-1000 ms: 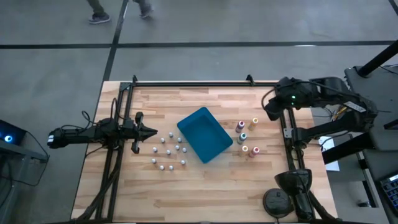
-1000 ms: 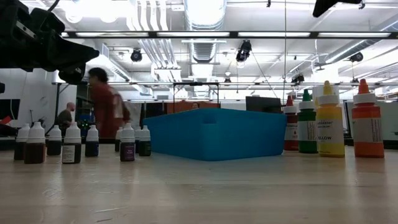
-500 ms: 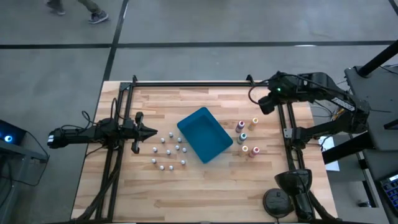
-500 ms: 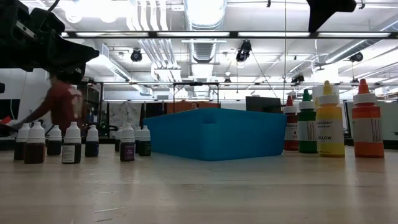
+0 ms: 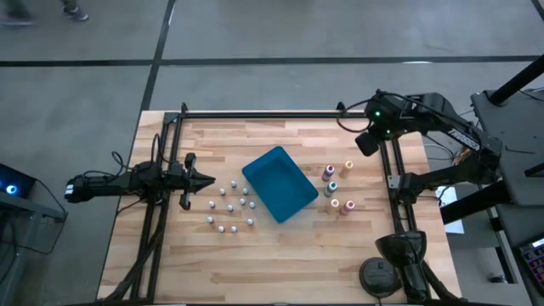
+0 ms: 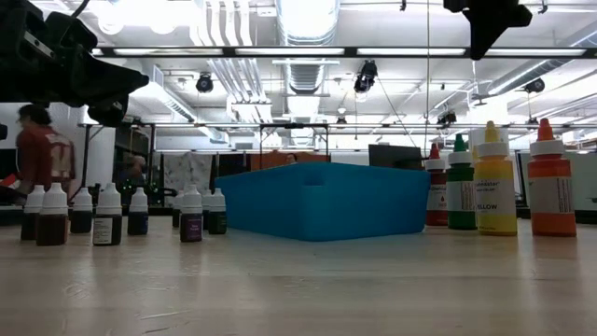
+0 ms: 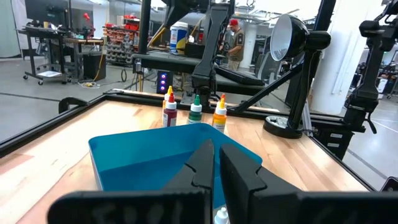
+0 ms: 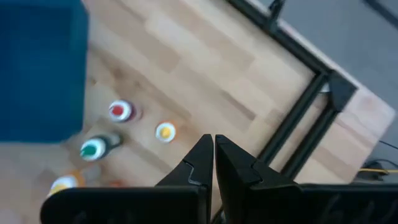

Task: Pick & Place food coloring
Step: Put the yellow food coloring bottle into the blue bin

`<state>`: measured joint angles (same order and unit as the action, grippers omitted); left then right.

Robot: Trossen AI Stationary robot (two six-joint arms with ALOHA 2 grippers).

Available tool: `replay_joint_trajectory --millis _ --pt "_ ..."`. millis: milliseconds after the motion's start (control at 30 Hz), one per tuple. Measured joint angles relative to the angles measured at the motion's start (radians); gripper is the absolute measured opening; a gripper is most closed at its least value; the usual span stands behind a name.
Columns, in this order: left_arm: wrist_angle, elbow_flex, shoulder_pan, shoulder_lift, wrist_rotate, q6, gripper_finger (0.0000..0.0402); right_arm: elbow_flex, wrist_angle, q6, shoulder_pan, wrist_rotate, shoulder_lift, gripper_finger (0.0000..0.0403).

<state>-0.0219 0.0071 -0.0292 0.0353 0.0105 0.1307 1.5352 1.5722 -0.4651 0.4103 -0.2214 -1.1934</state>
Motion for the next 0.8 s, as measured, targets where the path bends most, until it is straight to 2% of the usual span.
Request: replay_joint_trajectory --millis 167,467,633,800 --pt "0.0 0.0 0.0 0.0 0.0 0.0 0.0 -0.009 0.0 0.075 0.017 0.044 -0.002 0.0009" --pt "0.0 0.0 0.0 0.0 0.0 0.0 0.0 -0.051 -0.002 0.265 0.016 0.06 -0.002 0.0012" --pt "0.0 0.0 0.0 0.0 0.0 0.0 0.0 -0.113 -0.001 0.382 0.015 0.117 -0.002 0.0032" --pt "0.0 0.0 0.0 0.0 0.0 0.0 0.0 -0.18 -0.002 0.473 0.016 0.121 -0.002 0.0064"
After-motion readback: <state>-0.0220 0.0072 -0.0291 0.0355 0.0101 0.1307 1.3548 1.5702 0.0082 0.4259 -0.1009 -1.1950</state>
